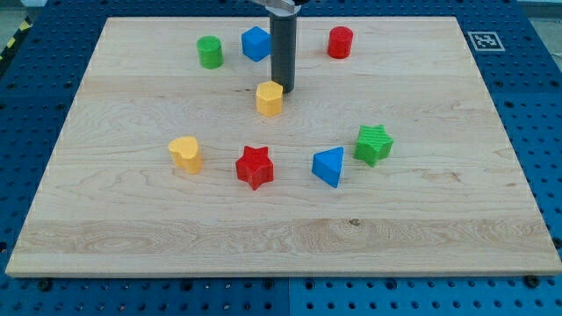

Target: Slide the green circle down a bit

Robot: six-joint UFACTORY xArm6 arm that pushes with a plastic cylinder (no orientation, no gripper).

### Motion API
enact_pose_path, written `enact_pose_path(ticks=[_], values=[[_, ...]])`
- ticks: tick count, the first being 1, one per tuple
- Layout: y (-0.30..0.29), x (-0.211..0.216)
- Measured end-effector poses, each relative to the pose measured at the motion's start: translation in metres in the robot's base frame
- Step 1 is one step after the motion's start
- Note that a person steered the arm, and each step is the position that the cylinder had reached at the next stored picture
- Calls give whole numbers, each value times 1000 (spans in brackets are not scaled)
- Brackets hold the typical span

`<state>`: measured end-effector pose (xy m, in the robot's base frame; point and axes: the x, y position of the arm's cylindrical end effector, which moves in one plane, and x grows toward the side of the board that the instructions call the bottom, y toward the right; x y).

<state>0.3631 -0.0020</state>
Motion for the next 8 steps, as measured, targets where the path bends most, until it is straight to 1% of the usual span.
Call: enact_pose_path(ticks=[1, 2, 3, 4, 5, 6, 7, 8], values=[[0, 2], [-4, -8], [-35, -37], [-56, -45], [-65, -45], [-88, -45], [-132, -48], [-175, -75]])
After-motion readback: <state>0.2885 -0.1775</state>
